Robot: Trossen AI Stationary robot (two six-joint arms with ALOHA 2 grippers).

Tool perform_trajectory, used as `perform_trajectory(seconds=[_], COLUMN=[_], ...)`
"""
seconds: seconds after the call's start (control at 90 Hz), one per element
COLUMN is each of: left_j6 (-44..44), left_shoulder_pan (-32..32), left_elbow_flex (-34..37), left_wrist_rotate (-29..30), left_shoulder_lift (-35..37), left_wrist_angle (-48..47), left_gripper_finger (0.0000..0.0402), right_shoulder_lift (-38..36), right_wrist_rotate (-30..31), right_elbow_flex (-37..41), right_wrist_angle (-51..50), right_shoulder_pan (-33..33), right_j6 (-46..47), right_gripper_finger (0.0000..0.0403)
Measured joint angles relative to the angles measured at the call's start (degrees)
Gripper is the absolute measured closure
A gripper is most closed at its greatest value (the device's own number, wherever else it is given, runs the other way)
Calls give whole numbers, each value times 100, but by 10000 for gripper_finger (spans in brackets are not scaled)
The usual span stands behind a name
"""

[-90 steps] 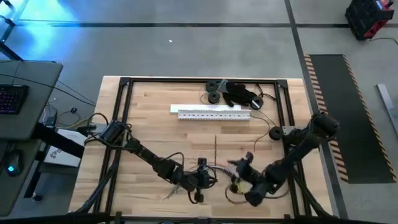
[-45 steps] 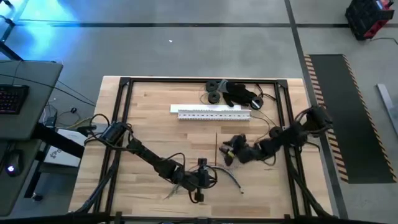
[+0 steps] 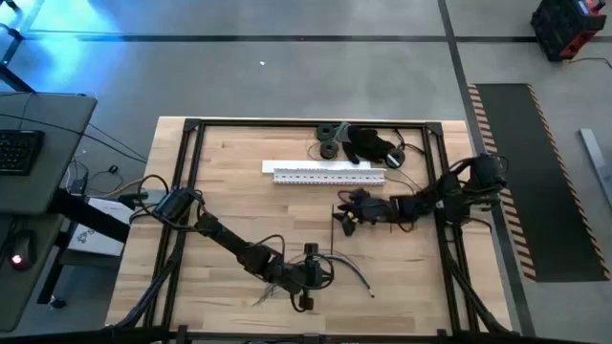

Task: Ziptie cables
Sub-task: Wrap the cables together using a black zip tie

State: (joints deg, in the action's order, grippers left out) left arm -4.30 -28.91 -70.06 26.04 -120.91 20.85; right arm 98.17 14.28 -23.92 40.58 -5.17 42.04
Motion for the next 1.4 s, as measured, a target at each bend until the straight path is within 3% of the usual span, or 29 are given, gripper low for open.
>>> perform_trajectory(seconds=[0.378,0.722,1.033,1.4], left_j6=[0,1,0,-1], left_shoulder_pan=[-2,-2,-2,0], left_elbow_flex=[0,0,0,0], left_wrist_rotate=[2,-17,-41,-44], left_shoulder_lift=[-1,1,1,1], left_wrist_angle=[-1,-3,-10,-8], left_gripper_finger=[401,401,401,401], right_shoulder_lift=[31,881,909,903], right_wrist_rotate=[-214,-301,-1049,-548], right_elbow_flex=[0,-591,-601,-589], right_wrist_angle=[8,235,76,76], right_shoulder_pan=[109,100,82,-383], right_j6=[-51,-454,-1087,-1520], right_gripper_finger=[249,251,300,313])
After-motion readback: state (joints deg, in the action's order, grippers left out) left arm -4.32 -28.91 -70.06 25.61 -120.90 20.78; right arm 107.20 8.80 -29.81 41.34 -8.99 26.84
